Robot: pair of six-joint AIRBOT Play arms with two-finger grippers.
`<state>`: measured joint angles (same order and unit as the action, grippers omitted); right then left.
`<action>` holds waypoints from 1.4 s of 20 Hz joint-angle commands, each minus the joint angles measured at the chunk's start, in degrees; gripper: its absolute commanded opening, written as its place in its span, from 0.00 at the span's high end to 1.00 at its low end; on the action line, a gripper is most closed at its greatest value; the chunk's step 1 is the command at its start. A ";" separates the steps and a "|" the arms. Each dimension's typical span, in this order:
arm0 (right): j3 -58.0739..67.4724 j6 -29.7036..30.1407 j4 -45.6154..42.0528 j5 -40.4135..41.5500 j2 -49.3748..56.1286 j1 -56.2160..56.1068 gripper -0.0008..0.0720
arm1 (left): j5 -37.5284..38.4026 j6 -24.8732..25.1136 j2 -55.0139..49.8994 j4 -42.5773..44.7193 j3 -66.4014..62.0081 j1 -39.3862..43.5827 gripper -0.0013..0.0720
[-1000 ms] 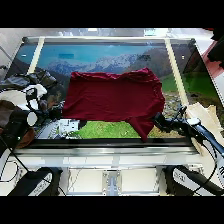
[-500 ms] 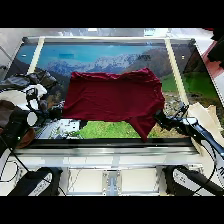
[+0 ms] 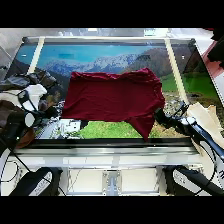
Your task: Fold the shirts.
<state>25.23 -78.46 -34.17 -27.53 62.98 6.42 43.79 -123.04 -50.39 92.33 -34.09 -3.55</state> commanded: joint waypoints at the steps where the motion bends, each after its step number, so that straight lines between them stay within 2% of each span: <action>1: 0.72 2.43 0.39 -0.59 -2.32 -0.11 0.94 | -5.14 -0.63 -0.92 -16.79 2.47 -6.43 0.13; 3: 0.72 2.40 0.50 -0.42 -3.80 -0.11 0.94 | -5.97 7.17 -3.61 -29.18 3.02 -8.70 0.13; 8: 0.72 2.40 0.79 -0.83 -4.50 -0.11 0.94 | -5.64 11.30 -12.09 -40.92 3.02 -8.96 0.13; 12: 0.72 2.40 1.88 -1.64 -4.50 -0.11 0.94 | -6.99 12.41 -14.67 -42.53 3.02 -8.96 0.14; 13: 0.72 2.40 1.97 -1.68 -4.52 -0.11 0.94 | -7.76 12.52 -14.78 -42.58 3.02 -8.96 0.19; 15: 0.72 2.40 2.14 -1.88 -4.52 -0.11 0.94 | -9.84 12.50 -14.99 -42.75 3.02 -8.96 0.19; 17: 0.72 2.40 2.14 -2.12 -4.52 -0.11 0.94 | -10.58 12.52 -15.65 -42.77 3.02 -8.96 0.29; 21: 0.72 2.40 2.97 -2.10 -4.52 -0.11 0.94 | -10.95 12.70 -18.32 -43.15 3.02 -8.94 0.30; 24: 0.72 2.43 3.37 -2.10 -4.52 -0.11 0.94 | -11.72 16.39 -18.95 -46.21 2.93 -8.94 0.37; 25: 0.72 2.43 3.37 -2.08 -4.52 -0.11 0.94 | -12.44 17.86 -18.95 -47.56 2.78 -8.94 0.61; 26: 0.72 2.43 3.41 -2.12 -4.55 -0.11 0.94 | -12.94 19.10 -18.95 -49.35 2.60 -8.94 0.80; 28: 0.94 3.13 3.28 -2.19 -4.72 -0.11 0.94 | -12.74 23.61 -18.93 -52.70 1.46 -8.94 0.96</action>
<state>25.96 -75.94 -30.98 -29.61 58.41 6.35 31.66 -104.88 -69.10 44.47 -31.70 -12.47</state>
